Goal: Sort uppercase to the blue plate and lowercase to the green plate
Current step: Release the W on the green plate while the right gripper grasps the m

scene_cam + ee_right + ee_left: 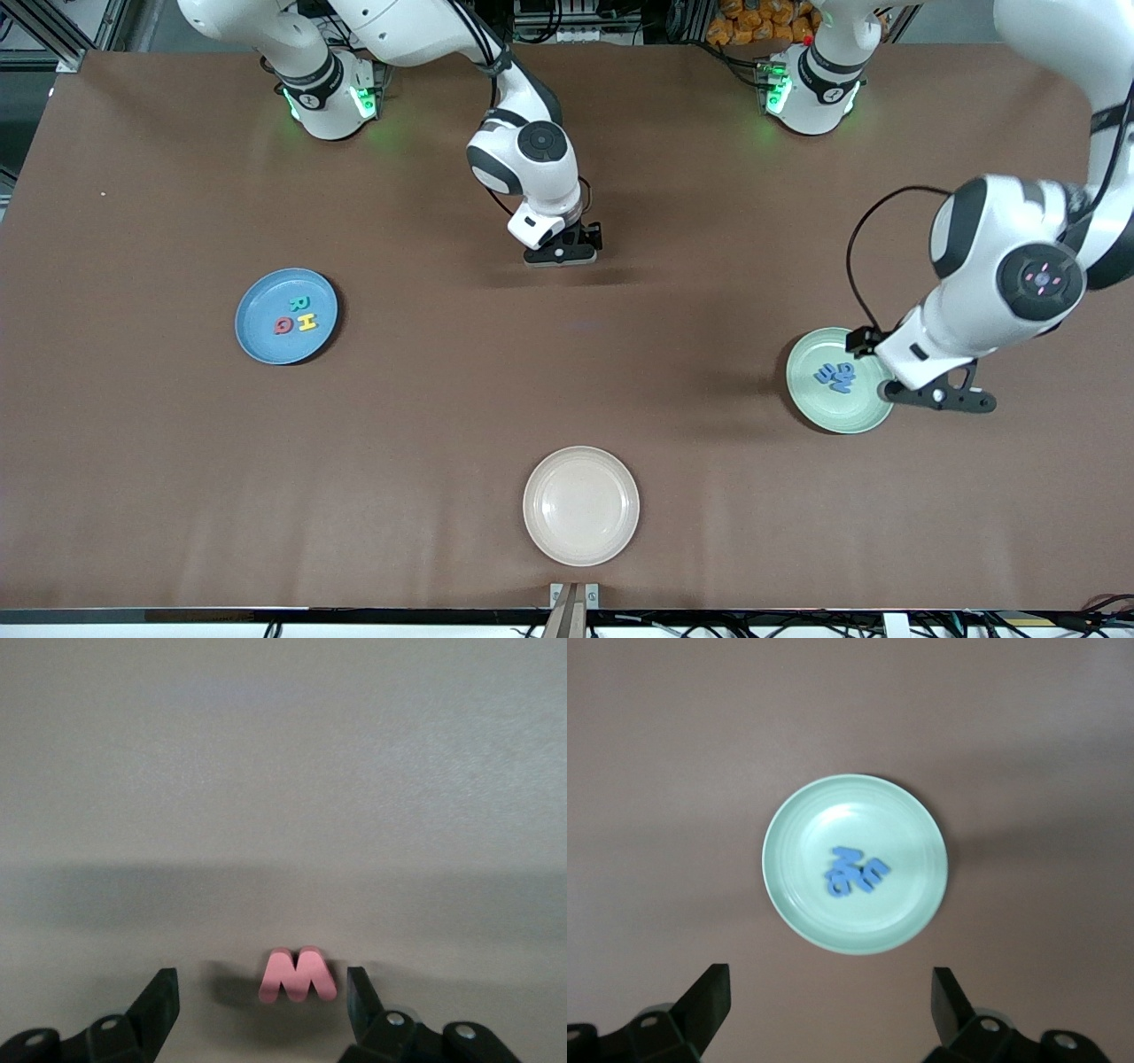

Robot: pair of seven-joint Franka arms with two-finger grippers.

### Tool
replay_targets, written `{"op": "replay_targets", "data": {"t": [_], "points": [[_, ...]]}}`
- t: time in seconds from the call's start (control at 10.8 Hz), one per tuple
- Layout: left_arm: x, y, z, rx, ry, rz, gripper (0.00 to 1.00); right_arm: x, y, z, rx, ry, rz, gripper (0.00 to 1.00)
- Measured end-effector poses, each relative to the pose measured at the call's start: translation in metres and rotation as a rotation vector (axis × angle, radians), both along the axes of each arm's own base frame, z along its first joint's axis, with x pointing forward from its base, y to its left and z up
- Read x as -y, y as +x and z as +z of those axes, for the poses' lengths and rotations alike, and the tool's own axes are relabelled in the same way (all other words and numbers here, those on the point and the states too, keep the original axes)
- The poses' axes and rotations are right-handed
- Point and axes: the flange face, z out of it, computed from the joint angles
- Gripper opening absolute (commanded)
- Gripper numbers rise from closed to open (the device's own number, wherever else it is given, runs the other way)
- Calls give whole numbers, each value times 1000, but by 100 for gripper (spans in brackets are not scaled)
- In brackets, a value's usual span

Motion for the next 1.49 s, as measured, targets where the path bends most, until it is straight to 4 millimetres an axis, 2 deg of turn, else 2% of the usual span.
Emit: {"op": "replay_targets", "data": {"t": [0.19, 0.28, 0.74, 1.02, 1.3, 1.49], "points": [[11, -16, 37, 6, -37, 13, 100, 2, -3, -5, 0, -2, 9, 82], [15, -22, 52, 19, -36, 17, 100, 3, -4, -6, -1, -5, 16, 76], [6, -44, 109, 76, -41, 49, 100, 7, -5, -9, -5, -15, 26, 64], [-3, -48, 127, 89, -121, 102, 100, 8, -5, -9, -5, -22, 48, 45], [-22, -47, 129, 82, -188, 179, 100, 8, -4, -7, -1, -21, 58, 28], [-21, -47, 129, 81, -191, 184, 100, 7, -4, -5, 0, -20, 59, 24]]}}
